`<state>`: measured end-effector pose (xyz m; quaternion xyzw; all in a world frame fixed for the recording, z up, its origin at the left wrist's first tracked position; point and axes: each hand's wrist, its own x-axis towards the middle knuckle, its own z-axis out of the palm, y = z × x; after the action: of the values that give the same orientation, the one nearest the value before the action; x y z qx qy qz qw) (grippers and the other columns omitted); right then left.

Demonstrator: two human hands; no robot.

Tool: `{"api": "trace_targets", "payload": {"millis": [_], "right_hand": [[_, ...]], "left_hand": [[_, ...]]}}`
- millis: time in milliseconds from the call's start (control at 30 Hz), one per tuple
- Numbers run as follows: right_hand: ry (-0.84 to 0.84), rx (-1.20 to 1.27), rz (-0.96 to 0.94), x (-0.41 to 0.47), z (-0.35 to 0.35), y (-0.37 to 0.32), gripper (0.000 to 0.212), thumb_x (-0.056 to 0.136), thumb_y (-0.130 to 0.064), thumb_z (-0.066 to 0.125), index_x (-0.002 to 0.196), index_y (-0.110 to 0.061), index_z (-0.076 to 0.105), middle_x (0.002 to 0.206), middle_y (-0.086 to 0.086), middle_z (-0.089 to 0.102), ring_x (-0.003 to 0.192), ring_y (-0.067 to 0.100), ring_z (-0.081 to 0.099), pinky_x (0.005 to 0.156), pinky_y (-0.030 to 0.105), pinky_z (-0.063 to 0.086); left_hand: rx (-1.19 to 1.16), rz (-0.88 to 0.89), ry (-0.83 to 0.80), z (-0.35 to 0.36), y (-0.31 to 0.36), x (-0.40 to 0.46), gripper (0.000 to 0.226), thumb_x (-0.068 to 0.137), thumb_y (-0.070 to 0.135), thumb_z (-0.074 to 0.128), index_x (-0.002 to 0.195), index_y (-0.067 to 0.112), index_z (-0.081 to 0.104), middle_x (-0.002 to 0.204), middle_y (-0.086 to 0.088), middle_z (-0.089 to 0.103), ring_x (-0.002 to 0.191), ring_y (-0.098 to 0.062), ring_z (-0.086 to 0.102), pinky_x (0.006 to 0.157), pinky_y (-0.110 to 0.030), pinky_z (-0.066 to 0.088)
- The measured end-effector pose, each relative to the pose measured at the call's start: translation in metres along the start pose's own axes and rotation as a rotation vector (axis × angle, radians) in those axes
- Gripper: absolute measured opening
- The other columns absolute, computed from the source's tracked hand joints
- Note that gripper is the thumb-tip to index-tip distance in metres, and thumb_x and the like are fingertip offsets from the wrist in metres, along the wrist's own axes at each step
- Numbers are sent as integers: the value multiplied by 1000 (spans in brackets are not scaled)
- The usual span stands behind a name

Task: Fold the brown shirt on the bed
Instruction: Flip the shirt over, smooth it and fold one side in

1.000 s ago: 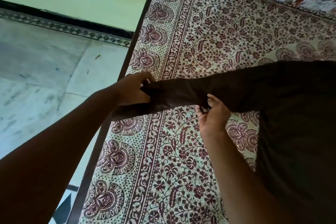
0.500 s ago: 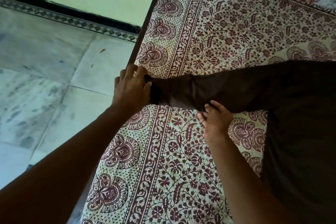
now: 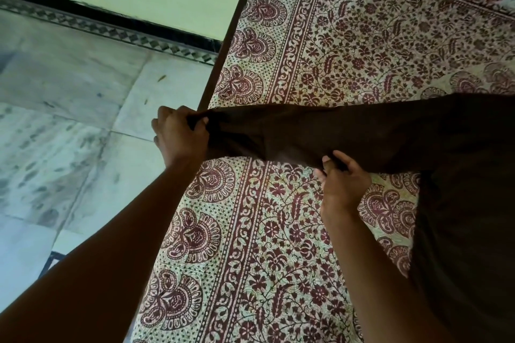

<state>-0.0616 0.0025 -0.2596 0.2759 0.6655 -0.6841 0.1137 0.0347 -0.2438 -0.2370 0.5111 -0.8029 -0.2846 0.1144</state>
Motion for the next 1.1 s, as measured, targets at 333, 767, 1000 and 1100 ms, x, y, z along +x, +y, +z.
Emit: {"api": "trace_targets", "payload": {"millis": [333, 767, 1000, 1100], "right_hand": [[-77, -152, 5, 4, 6, 11, 34, 90, 5, 73, 123, 2, 65, 100, 8, 64, 85, 12, 68, 62, 18, 60], [45, -876, -458, -3, -5, 5, 36, 85, -23, 78, 117, -11, 67, 104, 7, 64, 86, 18, 65, 62, 13, 40], [-9, -1243, -791, 32, 12, 17, 65, 95, -45, 60, 149, -10, 46, 160, 21, 33, 148, 42, 29, 110, 57, 41], [-190, -1461, -664, 38, 32, 32, 81, 100, -67, 35, 163, -20, 16, 171, 20, 1, 155, 49, -2, 119, 69, 11]], "left_hand": [[-66, 120, 19, 5, -1, 12, 23, 91, 20, 68, 109, 8, 61, 114, -16, 64, 106, -35, 61, 85, -39, 45], [418, 414, 59, 24, 2, -5, 37, 88, 8, 56, 124, 10, 56, 137, -20, 47, 123, -42, 47, 97, -56, 40], [469, 790, -439, 65, -6, -25, 64, 102, 54, 39, 161, 36, 21, 173, 1, 5, 159, -27, 5, 126, -56, 16], [480, 629, -361, 62, -29, -30, 75, 97, 67, 25, 163, 38, 3, 173, 5, -7, 160, -24, -3, 127, -54, 8]]}}
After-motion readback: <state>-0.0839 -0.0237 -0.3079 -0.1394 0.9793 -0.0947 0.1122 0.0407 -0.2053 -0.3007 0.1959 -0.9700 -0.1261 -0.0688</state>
